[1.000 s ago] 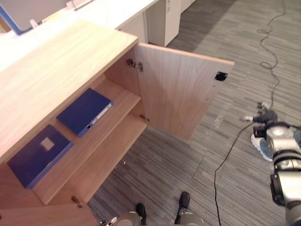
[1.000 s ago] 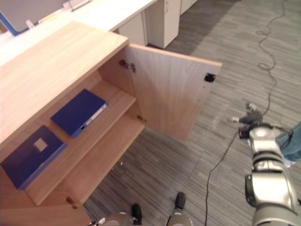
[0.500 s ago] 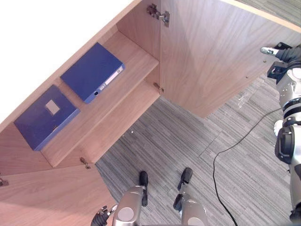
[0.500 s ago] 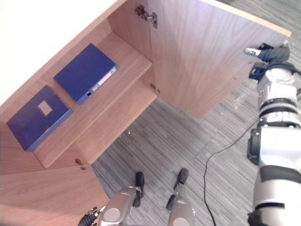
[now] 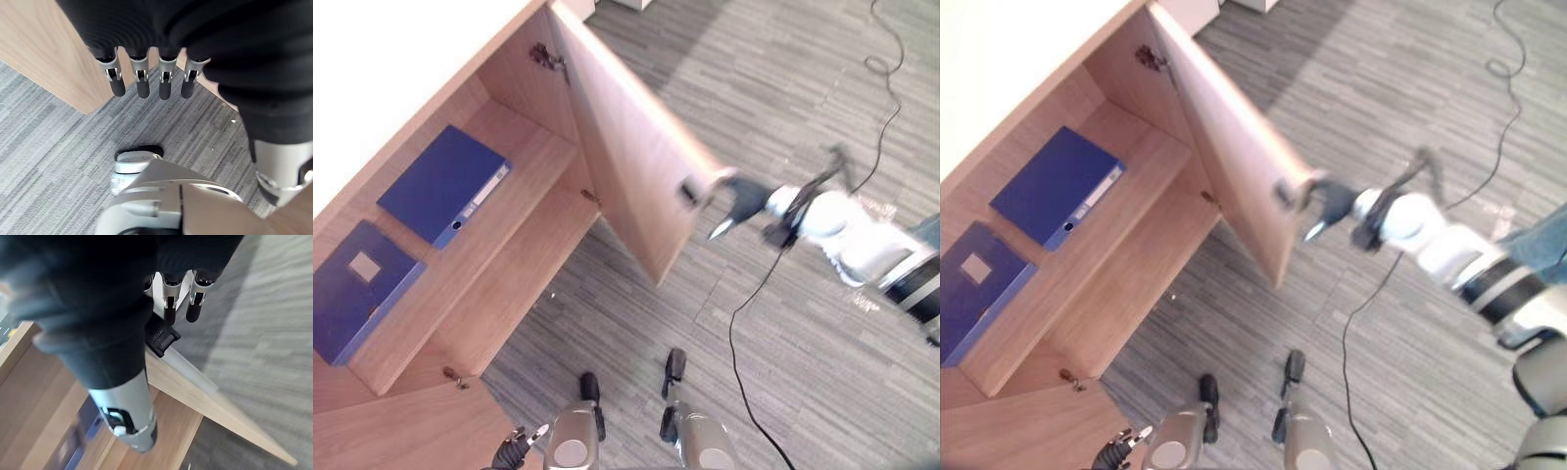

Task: Walk over to the cabinet, pick up the folder, carry it to the office cabinet, place the folder inside the office cabinet, then close the office cabinet door

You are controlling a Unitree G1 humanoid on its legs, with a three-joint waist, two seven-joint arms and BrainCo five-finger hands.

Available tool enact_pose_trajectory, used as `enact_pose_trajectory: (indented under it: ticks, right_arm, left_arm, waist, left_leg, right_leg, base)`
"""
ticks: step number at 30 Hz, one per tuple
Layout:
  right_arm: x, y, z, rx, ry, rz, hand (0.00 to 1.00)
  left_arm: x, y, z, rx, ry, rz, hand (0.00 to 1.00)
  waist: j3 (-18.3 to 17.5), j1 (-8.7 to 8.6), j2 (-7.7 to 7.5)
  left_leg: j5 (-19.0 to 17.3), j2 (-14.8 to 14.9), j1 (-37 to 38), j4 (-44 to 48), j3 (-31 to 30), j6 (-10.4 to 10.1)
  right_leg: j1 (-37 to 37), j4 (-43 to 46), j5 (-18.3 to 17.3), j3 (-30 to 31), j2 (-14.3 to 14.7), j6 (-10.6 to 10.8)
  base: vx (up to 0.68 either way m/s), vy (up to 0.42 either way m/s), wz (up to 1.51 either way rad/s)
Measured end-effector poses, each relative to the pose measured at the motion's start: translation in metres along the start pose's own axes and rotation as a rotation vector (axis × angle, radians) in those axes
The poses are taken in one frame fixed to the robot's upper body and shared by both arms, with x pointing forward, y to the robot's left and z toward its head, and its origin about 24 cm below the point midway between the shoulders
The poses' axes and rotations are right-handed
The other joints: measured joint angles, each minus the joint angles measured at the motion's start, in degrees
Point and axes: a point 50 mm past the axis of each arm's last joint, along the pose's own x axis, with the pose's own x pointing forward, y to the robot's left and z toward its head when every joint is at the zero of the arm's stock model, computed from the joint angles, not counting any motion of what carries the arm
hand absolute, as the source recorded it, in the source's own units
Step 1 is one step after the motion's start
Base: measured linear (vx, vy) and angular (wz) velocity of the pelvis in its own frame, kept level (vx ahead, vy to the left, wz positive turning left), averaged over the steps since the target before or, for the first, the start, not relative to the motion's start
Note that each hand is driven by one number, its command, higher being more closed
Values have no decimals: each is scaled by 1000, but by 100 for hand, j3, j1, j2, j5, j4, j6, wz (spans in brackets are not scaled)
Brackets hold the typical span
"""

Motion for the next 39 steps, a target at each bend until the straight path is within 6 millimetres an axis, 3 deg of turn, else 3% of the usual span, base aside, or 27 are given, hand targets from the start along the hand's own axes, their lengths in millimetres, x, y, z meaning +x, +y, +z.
enact_pose_trajectory:
  ticks: [2, 4, 5, 6, 8, 10, 13, 18, 21, 23, 24, 26, 27, 28, 30, 31, 32, 34, 37, 39]
  right_arm:
    - [15, 37, 21, 10, -111, 144, 0]
    - [16, 46, 28, -10, -138, 221, 0]
    - [13, 66, 31, -25, -154, 355, 0]
    - [8, 92, 31, 9, -172, 475, 0]
    - [0, 123, 28, 73, -181, 592, 0]
    - [-4, 133, 27, 98, -180, 628, 0]
    - [0, 137, 29, 112, -190, 631, 0]
    - [24, 168, 30, 197, -190, 651, 0]
    - [36, 204, 12, 303, -89, 658, 0]
    - [42, 239, -12, 449, 65, 584, 0]
    - [43, 247, -19, 489, 114, 559, 0]
    - [44, 271, -41, 545, 290, 493, 0]
    - [38, 291, -55, 567, 433, 465, 0]
    - [33, 302, -61, 567, 507, 453, 0]
    - [18, 319, -74, 650, 644, 399, 0]
    - [7, 329, -81, 771, 745, 333, 0]
    - [0, 333, -85, 841, 793, 286, 0]
    - [-23, 350, -93, 1092, 949, 117, 0]
    - [-69, 381, -98, 1392, 1177, -116, 0]
    - [-93, 395, -97, 1522, 1276, -254, 0]
  left_arm:
    - [2, 3, 5, 11, -12, 11, 0]
    - [2, 6, 8, 10, -18, 23, 0]
    - [2, 12, 4, 2, 0, 42, 0]
    - [-1, 18, -5, -3, 40, 58, 0]
    - [-4, 25, -13, 12, 69, 71, 0]
    - [-3, 25, -11, 14, 67, 70, 0]
    - [1, 24, -1, 23, 37, 63, 0]
    - [2, 22, 3, 16, 26, 59, 0]
    - [2, 11, -2, 2, 42, 37, 0]
    - [2, 3, -3, 5, 48, 22, 0]
    - [2, 2, -3, 3, 51, 23, 0]
    - [2, -2, -7, -8, 64, 19, 0]
    - [1, -4, -9, -12, 71, 19, 0]
    - [1, -5, -9, -16, 76, 24, 0]
    - [1, -7, -9, -18, 82, 24, 0]
    - [1, -8, -8, -11, 81, 21, 0]
    - [2, -9, -7, 0, 76, 18, 0]
    - [2, -10, -4, 17, 70, 10, 0]
    - [7, -16, 7, 33, 48, -10, 0]
    - [10, -18, 18, 30, 19, -13, 0]
  waist:
    - [-251, 176, -121]
    - [-302, 334, -213]
    - [-362, 368, -326]
    - [-441, 371, -460]
    - [-558, 359, -641]
    - [-626, 324, -748]
    - [-648, 349, -766]
    - [-756, 548, -765]
    - [-764, 626, -750]
    - [-792, 660, -708]
    - [-816, 679, -686]
    - [-836, 693, -560]
    - [-856, 676, -540]
    - [-865, 667, -536]
    - [-889, 689, -448]
    - [-878, 636, -409]
    - [-871, 631, -388]
    - [-863, 553, -336]
    - [-812, 283, -255]
    - [-835, 178, -316]
  left_leg:
    - [149, 33, 192, -263, -39, -60]
    - [230, 17, 264, -398, -52, -60]
    - [259, 4, 319, -464, -64, -49]
    - [260, 1, 422, -513, -55, -46]
    - [251, -31, 526, -552, -21, -29]
    - [273, -101, 532, -575, 17, 16]
    - [289, -207, 557, -583, 75, 77]
    - [321, -190, 523, -599, -13, 86]
    - [388, -197, 523, -621, -293, 49]
    - [409, -263, 530, -629, -687, 26]
    - [407, -291, 531, -623, -778, 31]
    - [372, -445, 530, -571, -1082, 106]
    - [354, -669, 547, -488, -1410, 187]
    - [357, -787, 557, -449, -1665, 232]
    - [348, -923, 544, -383, -2107, 336]
    - [401, -995, 559, -379, -2501, 428]
    - [420, -1005, 558, -374, -2703, 450]
    - [445, -977, 485, -328, -3412, 434]
    - [470, -1028, 527, -378, -4364, 382]
    - [427, -1153, 515, -393, -4770, 282]
  right_leg:
    - [76, -1, -37, 4, 78, -50]
    - [102, -1, -39, 4, 71, -54]
    - [140, -2, -38, 4, 61, -54]
    - [216, -3, -38, 13, 59, -54]
    - [272, -5, -39, 54, 32, -53]
    - [255, -6, -39, 115, -54, -52]
    - [266, -9, -41, 187, -157, -48]
    - [288, -32, -72, 141, -155, -7]
    - [440, -16, -145, -144, -174, 24]
    - [667, 10, -355, -567, -264, 194]
    - [674, 97, -434, -648, -309, 222]
    - [559, 867, -913, -915, -611, 306]
    - [511, 1572, -1257, -1182, -998, 379]
    - [530, 1977, -1277, -1327, -1189, 264]
    - [543, 2602, -1244, -1419, -1492, 212]
    - [508, 3031, -1207, -1396, -1613, 149]
    - [476, 3127, -1239, -1359, -1623, 140]
    - [569, 2667, -1717, -735, -1169, 412]
    - [541, 2046, -1896, 588, -555, 657]
    - [484, 1806, -1892, 1150, -508, 672]
  base:
    - [77, -43, 17]
    - [53, 11, 16]
    - [49, 57, 10]
    - [57, 66, 5]
    - [50, 75, -9]
    - [0, 83, -10]
    - [-70, 58, -7]
    - [-80, 16, 8]
    - [-9, -3, 45]
    - [34, 40, 88]
    - [40, 77, 98]
    - [61, 159, 95]
    - [102, 207, 132]
    - [93, 152, 137]
    - [113, 132, 146]
    - [166, 152, 169]
    - [220, 109, 170]
    - [169, -29, 155]
    - [120, -167, 155]
    - [62, -325, 147]
